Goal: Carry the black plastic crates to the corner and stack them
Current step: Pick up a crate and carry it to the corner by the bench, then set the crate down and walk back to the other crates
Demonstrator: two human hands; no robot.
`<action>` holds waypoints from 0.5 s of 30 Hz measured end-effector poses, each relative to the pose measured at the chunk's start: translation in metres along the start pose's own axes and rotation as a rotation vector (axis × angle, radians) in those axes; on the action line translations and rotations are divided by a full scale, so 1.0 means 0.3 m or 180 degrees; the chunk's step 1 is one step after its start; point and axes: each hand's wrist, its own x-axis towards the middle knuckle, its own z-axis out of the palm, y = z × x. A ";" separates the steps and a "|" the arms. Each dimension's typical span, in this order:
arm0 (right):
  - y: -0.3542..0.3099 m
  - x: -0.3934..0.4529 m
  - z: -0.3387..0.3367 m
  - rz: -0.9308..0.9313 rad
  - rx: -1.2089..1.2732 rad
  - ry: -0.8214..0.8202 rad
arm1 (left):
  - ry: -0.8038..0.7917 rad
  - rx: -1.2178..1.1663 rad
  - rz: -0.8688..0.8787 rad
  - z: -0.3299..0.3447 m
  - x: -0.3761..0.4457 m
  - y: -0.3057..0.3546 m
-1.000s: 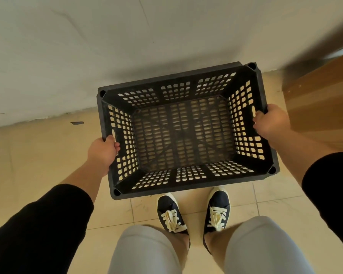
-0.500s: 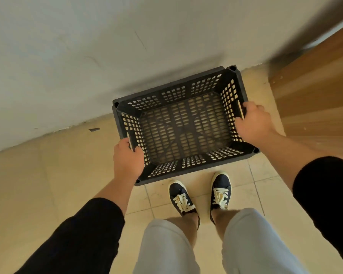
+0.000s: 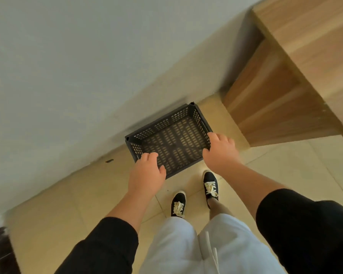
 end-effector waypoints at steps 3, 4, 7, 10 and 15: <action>-0.027 -0.169 -0.035 0.0015 0.0039 0.0152 | 0.0063 0.0142 0.0382 -0.086 -0.079 0.053; -0.035 -0.226 -0.042 0.0031 0.0055 0.0200 | 0.0069 0.0243 0.0528 -0.114 -0.106 0.068; -0.048 -0.413 -0.035 0.0129 0.0129 0.0307 | 0.0018 0.0600 0.0982 -0.192 -0.200 0.095; -0.046 -0.588 -0.018 0.0264 0.0197 0.0359 | 0.0019 0.0822 0.1315 -0.265 -0.294 0.104; 0.032 -0.844 -0.047 0.0635 0.0294 0.0499 | -0.0046 0.1272 0.1783 -0.324 -0.435 0.180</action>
